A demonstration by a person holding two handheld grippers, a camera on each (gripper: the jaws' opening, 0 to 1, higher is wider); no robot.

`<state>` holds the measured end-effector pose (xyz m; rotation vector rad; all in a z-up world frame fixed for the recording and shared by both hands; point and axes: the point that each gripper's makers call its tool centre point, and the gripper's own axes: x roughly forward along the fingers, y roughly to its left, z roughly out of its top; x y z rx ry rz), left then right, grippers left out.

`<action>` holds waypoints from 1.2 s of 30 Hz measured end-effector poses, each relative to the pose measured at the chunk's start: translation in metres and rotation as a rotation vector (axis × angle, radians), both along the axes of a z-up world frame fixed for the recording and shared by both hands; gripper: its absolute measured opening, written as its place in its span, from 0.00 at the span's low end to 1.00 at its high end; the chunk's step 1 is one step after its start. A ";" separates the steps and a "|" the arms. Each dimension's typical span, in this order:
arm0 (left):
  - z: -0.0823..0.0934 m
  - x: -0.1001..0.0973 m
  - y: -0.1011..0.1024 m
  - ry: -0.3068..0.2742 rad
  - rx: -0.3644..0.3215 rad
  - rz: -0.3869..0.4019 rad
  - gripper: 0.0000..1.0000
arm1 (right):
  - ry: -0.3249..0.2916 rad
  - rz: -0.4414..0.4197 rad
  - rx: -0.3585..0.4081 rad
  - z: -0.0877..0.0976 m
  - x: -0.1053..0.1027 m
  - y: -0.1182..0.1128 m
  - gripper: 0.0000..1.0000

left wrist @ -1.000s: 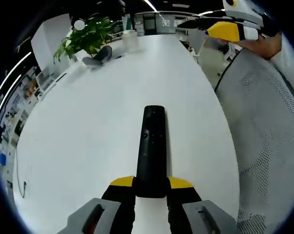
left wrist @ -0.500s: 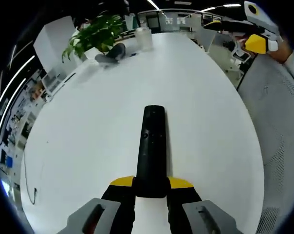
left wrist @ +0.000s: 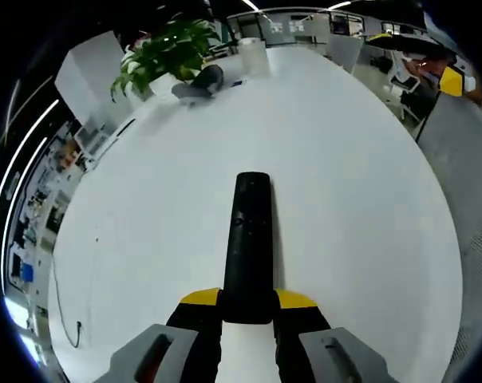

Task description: Press the specified remote control buttons in sequence, fully releasing each button before pressing the next.

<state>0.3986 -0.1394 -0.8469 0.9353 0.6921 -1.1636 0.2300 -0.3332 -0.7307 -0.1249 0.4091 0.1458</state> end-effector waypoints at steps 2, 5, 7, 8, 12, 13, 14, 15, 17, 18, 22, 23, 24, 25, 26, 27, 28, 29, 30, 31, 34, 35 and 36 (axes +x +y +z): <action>0.001 0.008 0.001 -0.016 0.015 -0.009 0.23 | 0.006 0.004 -0.004 -0.001 0.000 0.001 0.87; -0.001 0.018 0.000 -0.027 0.031 -0.014 0.23 | 0.010 0.006 -0.006 -0.002 0.000 0.001 0.87; -0.003 0.024 0.000 -0.024 0.035 -0.009 0.23 | 0.012 0.008 -0.005 -0.002 0.000 0.002 0.86; -0.004 0.027 0.000 -0.033 0.046 -0.012 0.23 | 0.012 0.008 -0.006 -0.002 0.000 0.002 0.86; -0.012 0.028 -0.001 -0.021 0.072 -0.028 0.23 | 0.014 0.009 -0.006 -0.003 0.000 0.001 0.85; -0.014 0.027 0.000 -0.018 0.076 -0.033 0.23 | 0.016 0.010 -0.004 -0.003 -0.001 0.002 0.85; -0.011 0.028 -0.005 -0.033 0.053 -0.048 0.23 | 0.016 0.011 -0.002 -0.003 -0.001 0.002 0.85; -0.013 0.026 0.000 -0.019 0.076 -0.037 0.23 | 0.015 0.012 -0.001 -0.003 -0.001 0.002 0.84; -0.012 0.026 -0.002 -0.020 0.069 -0.043 0.23 | 0.013 0.009 -0.003 -0.003 -0.001 0.002 0.84; -0.012 0.026 -0.003 -0.019 0.067 -0.041 0.23 | 0.014 0.009 -0.002 -0.003 -0.001 0.002 0.84; -0.013 0.026 -0.003 -0.027 0.068 -0.052 0.24 | 0.004 0.001 -0.003 -0.001 0.000 0.001 0.85; -0.012 0.025 -0.003 -0.034 0.064 -0.059 0.24 | 0.002 0.000 -0.003 0.000 0.000 0.000 0.85; -0.012 0.025 -0.003 -0.036 0.063 -0.059 0.24 | -0.001 -0.002 -0.002 0.000 0.000 0.000 0.85; -0.012 0.025 -0.003 -0.036 0.063 -0.056 0.24 | -0.002 -0.002 -0.002 0.000 0.000 0.000 0.85; -0.012 0.026 -0.002 -0.032 0.062 -0.040 0.24 | -0.006 -0.003 -0.002 0.001 0.000 0.000 0.86; -0.013 0.027 -0.002 -0.019 0.057 -0.010 0.24 | -0.009 -0.002 -0.001 0.001 0.000 0.000 0.86; -0.012 0.029 -0.001 -0.026 0.050 0.020 0.25 | -0.010 -0.003 -0.001 0.002 0.000 0.000 0.86; -0.011 0.031 0.000 -0.029 0.041 0.057 0.27 | -0.010 -0.004 -0.002 0.002 0.000 0.000 0.87; -0.012 0.029 0.001 -0.010 0.023 0.081 0.26 | -0.012 -0.006 -0.004 0.002 0.000 -0.001 0.87; -0.013 0.028 0.001 0.003 0.010 0.100 0.25 | -0.011 -0.006 -0.003 0.002 0.000 -0.001 0.87; -0.010 0.032 0.006 -0.005 -0.039 0.242 0.27 | -0.023 -0.008 0.006 0.004 0.000 -0.001 0.89; -0.011 0.032 0.008 -0.004 -0.056 0.273 0.28 | -0.026 -0.006 0.008 0.005 0.000 -0.001 0.89; -0.010 0.033 0.009 -0.011 -0.078 0.303 0.29 | -0.027 -0.004 0.010 0.005 0.000 0.000 0.89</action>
